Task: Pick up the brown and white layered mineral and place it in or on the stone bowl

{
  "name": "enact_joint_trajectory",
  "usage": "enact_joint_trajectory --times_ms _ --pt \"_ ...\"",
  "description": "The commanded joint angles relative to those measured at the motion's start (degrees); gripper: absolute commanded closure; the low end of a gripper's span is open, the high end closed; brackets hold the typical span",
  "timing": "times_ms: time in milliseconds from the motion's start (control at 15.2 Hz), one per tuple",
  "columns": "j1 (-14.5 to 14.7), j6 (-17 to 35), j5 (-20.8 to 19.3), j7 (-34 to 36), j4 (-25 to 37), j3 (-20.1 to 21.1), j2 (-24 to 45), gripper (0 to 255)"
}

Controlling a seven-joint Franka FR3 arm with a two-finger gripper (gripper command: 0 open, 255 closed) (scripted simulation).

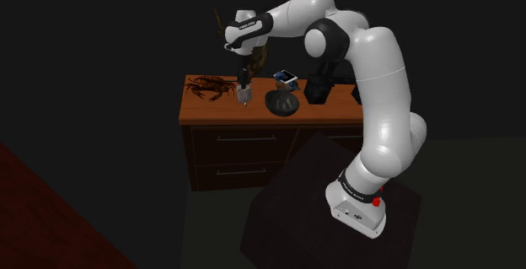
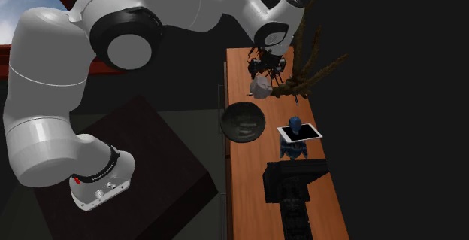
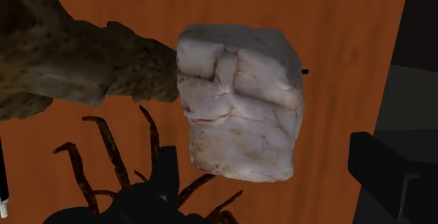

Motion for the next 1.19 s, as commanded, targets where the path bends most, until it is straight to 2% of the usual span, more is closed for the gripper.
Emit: enact_joint_trajectory --times_ms 0,330,792,858,1122 --pt "-0.5 -1.0 0.3 -0.7 1.1 0.3 1.3 0" --pt "-0.4 1.8 0.5 -0.9 -0.5 0.5 2.5 0" --pt "-0.4 1.8 0.5 -0.9 -0.4 0.5 2.6 0" --pt "-0.4 1.8 0.5 -0.9 -0.4 0.5 2.6 255" --pt "-0.4 1.9 0.5 -0.9 -0.5 0.5 2.5 255"
